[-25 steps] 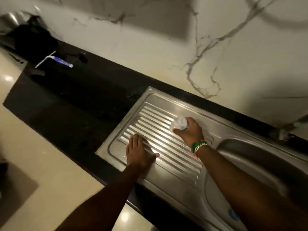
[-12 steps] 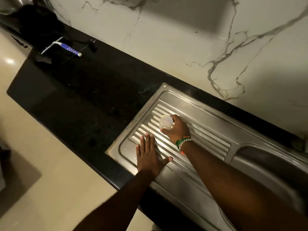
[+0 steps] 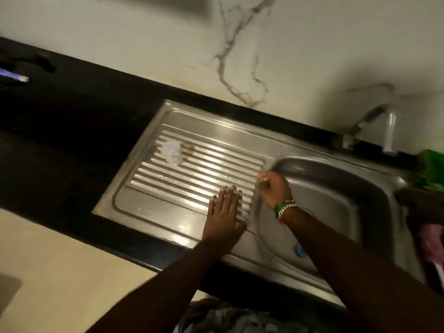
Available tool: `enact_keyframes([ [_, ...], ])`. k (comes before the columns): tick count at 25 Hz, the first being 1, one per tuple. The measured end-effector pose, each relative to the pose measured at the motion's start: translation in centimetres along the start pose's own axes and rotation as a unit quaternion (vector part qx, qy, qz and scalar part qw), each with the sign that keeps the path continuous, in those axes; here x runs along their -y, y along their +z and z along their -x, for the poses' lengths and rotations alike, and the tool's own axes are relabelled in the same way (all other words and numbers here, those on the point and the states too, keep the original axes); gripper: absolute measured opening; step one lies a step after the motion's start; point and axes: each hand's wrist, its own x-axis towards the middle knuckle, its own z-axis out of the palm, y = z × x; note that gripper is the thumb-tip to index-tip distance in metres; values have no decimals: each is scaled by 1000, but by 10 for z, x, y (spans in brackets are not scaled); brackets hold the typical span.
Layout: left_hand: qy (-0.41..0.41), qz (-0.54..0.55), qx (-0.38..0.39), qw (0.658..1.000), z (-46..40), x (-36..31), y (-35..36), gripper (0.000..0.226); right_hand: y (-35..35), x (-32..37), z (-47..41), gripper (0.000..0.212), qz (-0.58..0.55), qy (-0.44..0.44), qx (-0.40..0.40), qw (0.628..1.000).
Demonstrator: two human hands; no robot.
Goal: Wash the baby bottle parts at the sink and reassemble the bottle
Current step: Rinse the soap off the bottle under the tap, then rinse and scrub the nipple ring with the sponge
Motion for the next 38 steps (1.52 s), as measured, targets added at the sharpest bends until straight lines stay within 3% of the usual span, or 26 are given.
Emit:
enact_keyframes([
  [3,-7,-17,6,1000,5,-52,33,91,-71,-104,49,31,126,141,54,980],
  [5,-42,-39,-14,998,13,-76,48,92,-107,-162,84,28,179,231,98,951],
  [8,-65,-77,-35,994,16,-83,59,90,-130,-211,121,25,181,279,133,934],
  [13,-81,-85,-34,993,13,-89,67,93,-113,-233,122,37,162,201,210,943],
  [17,-79,-91,-31,992,13,-89,66,94,-80,-233,106,32,156,147,316,924],
  [19,-83,-90,-29,992,14,-90,66,94,-68,-240,102,29,181,134,332,916],
  [24,-86,-73,-23,993,14,-92,64,93,-64,-248,102,27,167,157,265,937],
  [27,-116,12,-30,993,7,-102,56,93,-72,-227,103,16,11,220,127,967],
  [29,-55,65,-47,995,-5,-120,51,89,-88,-195,101,13,-195,312,39,929],
  [31,14,179,-52,982,-28,-149,46,78,-107,-161,97,11,-353,363,46,861],
  [32,21,274,-23,961,-42,-169,38,69,-119,-148,94,14,-390,363,59,844],
  [35,31,417,12,908,-81,-211,5,44,-155,-113,77,25,-421,311,55,850],
  [38,66,462,-37,884,-113,-226,-18,44,-184,-107,30,39,-277,260,-18,925],
])
